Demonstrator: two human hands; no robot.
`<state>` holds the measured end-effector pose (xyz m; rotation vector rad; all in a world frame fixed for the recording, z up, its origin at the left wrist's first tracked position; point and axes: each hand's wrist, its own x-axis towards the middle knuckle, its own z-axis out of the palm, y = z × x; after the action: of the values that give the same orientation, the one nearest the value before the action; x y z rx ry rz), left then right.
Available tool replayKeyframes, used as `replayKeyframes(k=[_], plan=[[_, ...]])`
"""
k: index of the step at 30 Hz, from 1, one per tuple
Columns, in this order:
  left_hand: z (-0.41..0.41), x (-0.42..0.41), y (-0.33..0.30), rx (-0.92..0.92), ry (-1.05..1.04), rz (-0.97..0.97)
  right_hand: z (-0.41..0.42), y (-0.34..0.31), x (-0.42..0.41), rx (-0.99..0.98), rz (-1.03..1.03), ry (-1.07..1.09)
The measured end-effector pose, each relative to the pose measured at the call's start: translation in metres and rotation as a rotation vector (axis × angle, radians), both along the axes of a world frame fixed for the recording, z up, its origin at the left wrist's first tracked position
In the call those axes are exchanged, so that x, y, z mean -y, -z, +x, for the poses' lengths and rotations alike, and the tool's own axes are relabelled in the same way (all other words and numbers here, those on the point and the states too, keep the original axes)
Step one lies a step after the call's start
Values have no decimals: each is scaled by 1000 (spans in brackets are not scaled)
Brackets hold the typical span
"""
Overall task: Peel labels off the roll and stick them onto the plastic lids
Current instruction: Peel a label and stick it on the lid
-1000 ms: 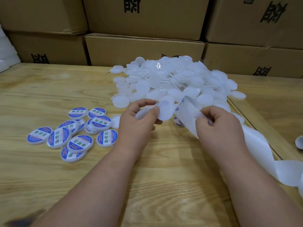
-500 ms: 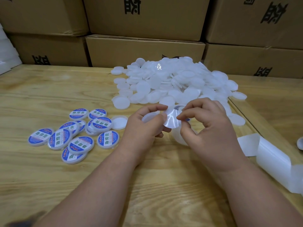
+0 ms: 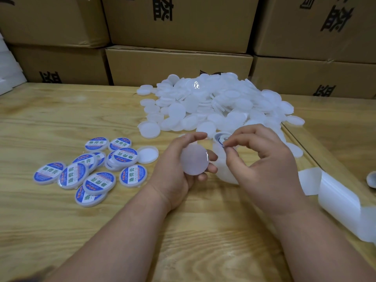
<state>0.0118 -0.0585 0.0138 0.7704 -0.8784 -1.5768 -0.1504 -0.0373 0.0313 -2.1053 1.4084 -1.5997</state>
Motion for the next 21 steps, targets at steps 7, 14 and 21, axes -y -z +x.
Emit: replayKeyframes(k=[7, 14, 21], plan=[[-1, 3, 1, -144, 16, 68, 5, -7, -4, 492, 226, -167], [0, 4, 2, -268, 88, 64, 10, -8, -3, 658, 618, -360], [-2, 2, 1, -244, 108, 13, 9, 2, -1, 456, 613, -196]])
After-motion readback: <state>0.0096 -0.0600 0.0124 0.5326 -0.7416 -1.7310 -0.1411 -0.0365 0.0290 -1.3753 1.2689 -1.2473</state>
